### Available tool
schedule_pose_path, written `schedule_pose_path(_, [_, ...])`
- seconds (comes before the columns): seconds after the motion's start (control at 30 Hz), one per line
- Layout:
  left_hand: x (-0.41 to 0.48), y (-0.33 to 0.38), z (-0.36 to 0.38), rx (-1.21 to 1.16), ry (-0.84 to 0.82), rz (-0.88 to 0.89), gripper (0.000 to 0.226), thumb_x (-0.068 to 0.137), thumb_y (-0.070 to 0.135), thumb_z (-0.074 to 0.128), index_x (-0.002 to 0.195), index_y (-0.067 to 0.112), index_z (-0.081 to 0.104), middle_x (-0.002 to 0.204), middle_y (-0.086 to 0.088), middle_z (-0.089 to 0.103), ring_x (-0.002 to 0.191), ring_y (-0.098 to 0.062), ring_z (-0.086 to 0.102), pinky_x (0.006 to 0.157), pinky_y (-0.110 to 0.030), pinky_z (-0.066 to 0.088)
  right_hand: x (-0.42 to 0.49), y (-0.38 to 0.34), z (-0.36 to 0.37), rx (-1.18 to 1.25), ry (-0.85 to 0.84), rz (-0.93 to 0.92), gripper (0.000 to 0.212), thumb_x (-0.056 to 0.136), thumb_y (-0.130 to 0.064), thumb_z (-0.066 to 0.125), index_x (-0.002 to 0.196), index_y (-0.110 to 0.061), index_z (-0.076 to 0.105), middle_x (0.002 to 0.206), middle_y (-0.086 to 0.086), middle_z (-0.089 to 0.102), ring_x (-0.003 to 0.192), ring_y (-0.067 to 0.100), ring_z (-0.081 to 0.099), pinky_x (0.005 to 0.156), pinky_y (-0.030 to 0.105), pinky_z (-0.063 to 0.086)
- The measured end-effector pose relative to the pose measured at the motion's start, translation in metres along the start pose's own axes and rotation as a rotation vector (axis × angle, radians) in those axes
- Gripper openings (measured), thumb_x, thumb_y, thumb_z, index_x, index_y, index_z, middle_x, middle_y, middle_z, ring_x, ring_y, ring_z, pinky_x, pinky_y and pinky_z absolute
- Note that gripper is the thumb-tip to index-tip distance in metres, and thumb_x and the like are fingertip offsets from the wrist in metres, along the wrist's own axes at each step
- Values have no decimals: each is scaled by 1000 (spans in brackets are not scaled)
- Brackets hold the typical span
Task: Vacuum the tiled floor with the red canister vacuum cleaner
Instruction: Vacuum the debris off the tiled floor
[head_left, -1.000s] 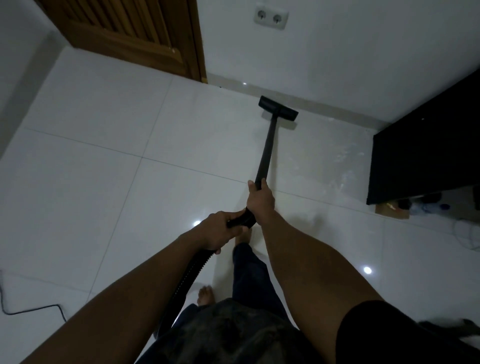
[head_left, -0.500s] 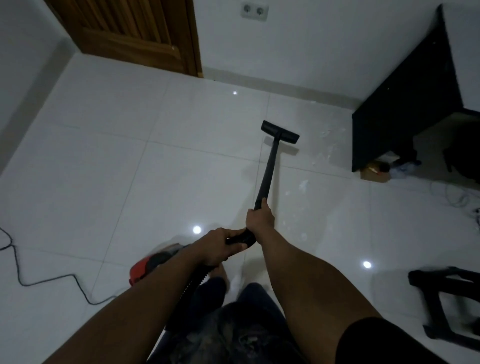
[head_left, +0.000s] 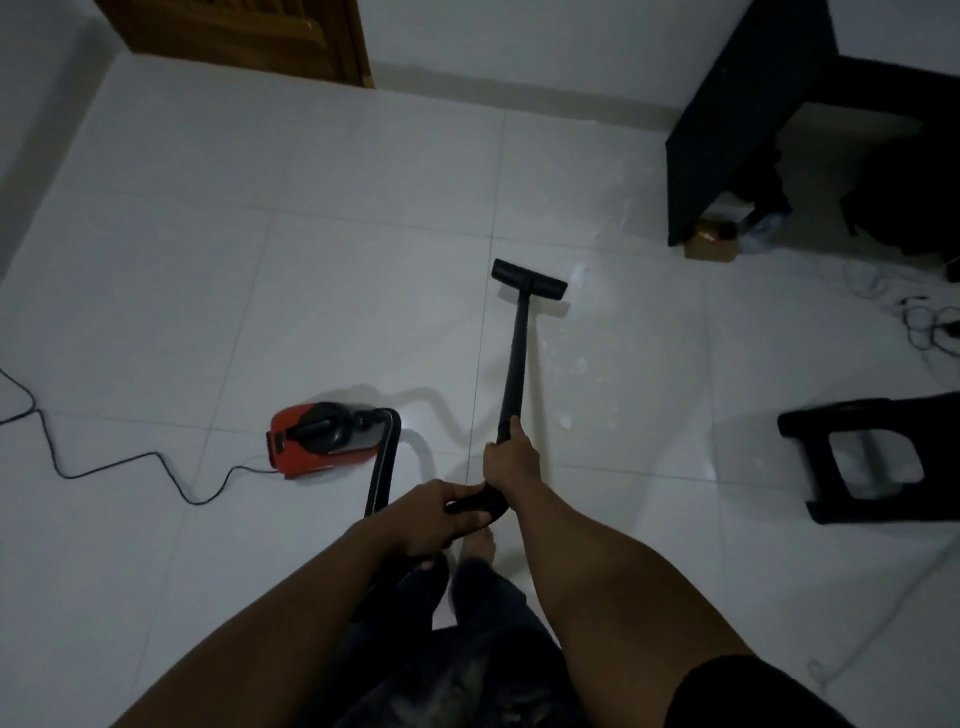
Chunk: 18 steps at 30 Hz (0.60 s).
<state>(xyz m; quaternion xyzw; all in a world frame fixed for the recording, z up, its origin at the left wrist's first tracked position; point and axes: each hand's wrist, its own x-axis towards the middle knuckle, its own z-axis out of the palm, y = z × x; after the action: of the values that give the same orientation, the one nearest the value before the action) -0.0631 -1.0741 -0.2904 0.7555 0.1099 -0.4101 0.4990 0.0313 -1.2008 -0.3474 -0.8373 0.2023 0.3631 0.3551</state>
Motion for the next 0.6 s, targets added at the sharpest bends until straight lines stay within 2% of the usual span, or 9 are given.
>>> schedule_pose_path(0.07, [-20,-12,28,-19,-24,-30,52,90,56,61,139,39,55,104,-10,74,76,-23,72,69,-38,62,-23,31,7,8,0,11,69,97,-19,47,156,-33,14,133,10,56,86,19,59,67,27,48])
schedule_pose_path(0.13, [-38,-25,48,-7,-52,-56,55,90,55,61,142,37,52,87,-13,69,52,-18,63,50,-31,55,-44,59,16,22,4,21,69,97,-18,47,156,-32,14,132,11,56,82,18,57,62,25,45])
schedule_pose_path(0.17, [-45,-31,56,9,-71,-68,57,91,54,61,144,35,50,81,-12,65,45,-15,58,47,-28,52,-53,71,21,23,9,30,69,97,-18,47,156,-32,15,132,12,56,81,17,56,60,24,44])
schedule_pose_path(0.27, [-77,-52,86,63,-121,-71,57,94,51,61,146,32,48,78,-10,63,42,-14,55,46,-27,50,-88,115,39,15,24,54,70,96,-17,47,156,-31,14,133,11,55,76,14,51,59,23,42])
schedule_pose_path(0.33, [-96,-68,103,73,-136,-62,55,94,50,60,144,31,50,79,-10,63,41,-14,55,47,-28,51,-108,138,51,6,40,74,71,96,-17,48,156,-31,13,134,10,54,70,10,47,54,21,39])
schedule_pose_path(0.37, [-110,-80,115,88,-143,-52,55,94,50,60,144,31,51,80,-10,64,41,-14,55,48,-28,51,-125,153,59,17,48,92,71,96,-18,49,156,-31,14,134,10,54,74,12,49,56,21,40])
schedule_pose_path(0.43, [-137,-100,136,105,-161,-44,55,94,51,61,144,31,51,80,-9,64,41,-11,55,47,-26,50,-156,178,77,65,58,129,68,97,-21,49,155,-33,15,135,11,54,92,22,58,67,27,44])
schedule_pose_path(0.5, [-160,-119,157,115,-169,-40,53,94,48,61,143,30,53,80,-4,64,42,-3,56,45,-19,47,-182,205,94,85,76,151,64,99,-26,47,155,-33,17,136,11,53,107,28,59,72,30,43])
schedule_pose_path(0.6, [-193,-139,186,121,-182,-37,50,95,44,62,142,28,55,82,3,65,54,-2,60,43,-15,45,-217,241,112,94,68,175,63,101,-29,47,156,-28,17,140,12,51,115,30,57,78,31,45])
